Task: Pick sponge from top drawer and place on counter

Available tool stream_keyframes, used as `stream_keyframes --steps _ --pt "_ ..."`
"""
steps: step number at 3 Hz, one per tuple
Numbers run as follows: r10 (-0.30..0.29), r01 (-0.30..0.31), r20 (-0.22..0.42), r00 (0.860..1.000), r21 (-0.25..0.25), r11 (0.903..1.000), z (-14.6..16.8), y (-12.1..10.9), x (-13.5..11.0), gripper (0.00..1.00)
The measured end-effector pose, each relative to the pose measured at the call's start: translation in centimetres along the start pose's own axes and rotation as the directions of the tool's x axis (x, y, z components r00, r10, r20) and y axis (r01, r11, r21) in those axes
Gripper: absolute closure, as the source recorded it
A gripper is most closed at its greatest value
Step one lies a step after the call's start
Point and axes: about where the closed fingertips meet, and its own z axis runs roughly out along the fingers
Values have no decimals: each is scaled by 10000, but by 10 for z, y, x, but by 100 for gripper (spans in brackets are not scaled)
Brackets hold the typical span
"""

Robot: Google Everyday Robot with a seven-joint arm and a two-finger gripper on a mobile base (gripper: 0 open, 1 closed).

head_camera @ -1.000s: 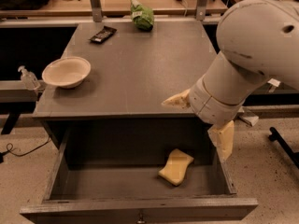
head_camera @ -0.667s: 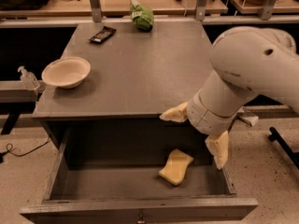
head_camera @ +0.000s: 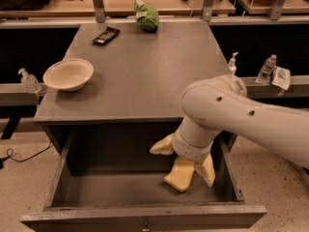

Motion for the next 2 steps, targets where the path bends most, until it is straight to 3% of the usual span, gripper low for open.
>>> stream_keyframes --steps 2 --pt "-752 684 -745 9944 -894 9936 57 -6 3 0"
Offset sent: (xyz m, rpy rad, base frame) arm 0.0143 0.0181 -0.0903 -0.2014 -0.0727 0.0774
